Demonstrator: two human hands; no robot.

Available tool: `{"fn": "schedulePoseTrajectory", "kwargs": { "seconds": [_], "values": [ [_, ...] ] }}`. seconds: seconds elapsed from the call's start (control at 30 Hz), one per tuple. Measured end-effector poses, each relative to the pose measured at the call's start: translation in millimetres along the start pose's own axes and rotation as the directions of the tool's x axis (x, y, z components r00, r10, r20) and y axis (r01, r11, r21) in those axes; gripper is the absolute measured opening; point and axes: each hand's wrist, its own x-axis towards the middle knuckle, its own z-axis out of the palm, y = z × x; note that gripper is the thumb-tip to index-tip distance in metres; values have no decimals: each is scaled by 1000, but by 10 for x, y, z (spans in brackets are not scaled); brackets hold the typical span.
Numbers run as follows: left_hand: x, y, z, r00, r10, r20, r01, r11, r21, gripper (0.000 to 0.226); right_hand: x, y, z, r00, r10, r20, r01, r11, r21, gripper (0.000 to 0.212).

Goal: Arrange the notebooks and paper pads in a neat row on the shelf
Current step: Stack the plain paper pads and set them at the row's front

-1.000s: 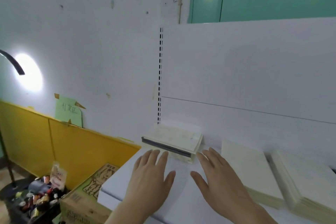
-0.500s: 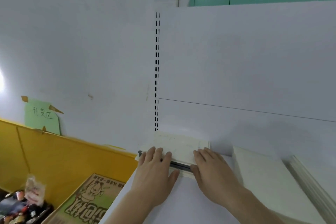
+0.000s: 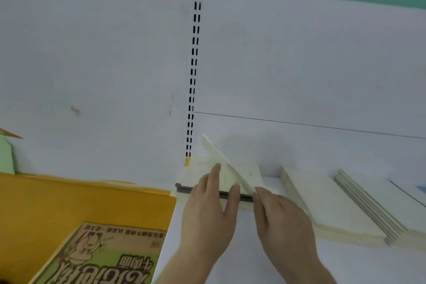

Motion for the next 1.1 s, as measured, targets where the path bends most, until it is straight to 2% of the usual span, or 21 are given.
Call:
{"fn": "schedulePoseTrajectory", "kwargs": {
  "seconds": [0.07,0.17,0.23,0.3,0.4,0.53,0.63,0.67,0.77,0.9,1.0,1.1],
  "values": [
    [-30,68,1,983,-128,131,164,937,-309,74,-151,-167,9,999,-24,-39,27,996,85,35],
    [-63,86,-17,979,-175,103,203,854,-478,49,-308,-339,52,995,-99,-1,97,971,217,39],
    [-62,42,-66,981,-191,39,186,852,-489,45,-330,-287,29,995,-100,18,93,964,251,41],
    [-64,0,-127,983,-181,24,169,857,-487,45,-274,-127,-20,999,-8,33,0,969,248,40],
    [-86,-44,-247,979,-199,49,197,856,-479,50,-94,135,-13,973,112,201,-131,988,87,48],
    [-147,-156,-376,964,-262,41,251,854,-456,50,144,326,198,879,74,472,-64,997,-36,66],
    [-183,-217,-463,963,-266,43,256,857,-447,51,233,368,338,812,50,582,16,994,-108,59],
    [-185,-233,-486,962,-268,42,258,857,-446,50,249,382,361,812,32,583,45,992,-118,53],
    [-173,-281,-521,958,-285,36,271,858,-437,48,321,408,325,859,-33,510,133,978,-160,33],
    [-186,-281,-546,955,-296,19,275,859,-433,49,469,344,58,919,84,386,15,969,-246,20],
    [-188,-252,-579,956,-294,7,266,856,-444,49,528,300,-159,966,182,184,-139,965,-223,21],
    [-148,-225,-573,953,-301,20,274,833,-481,49,477,163,-313,967,236,-91,-242,968,-68,26]
  ]
}}
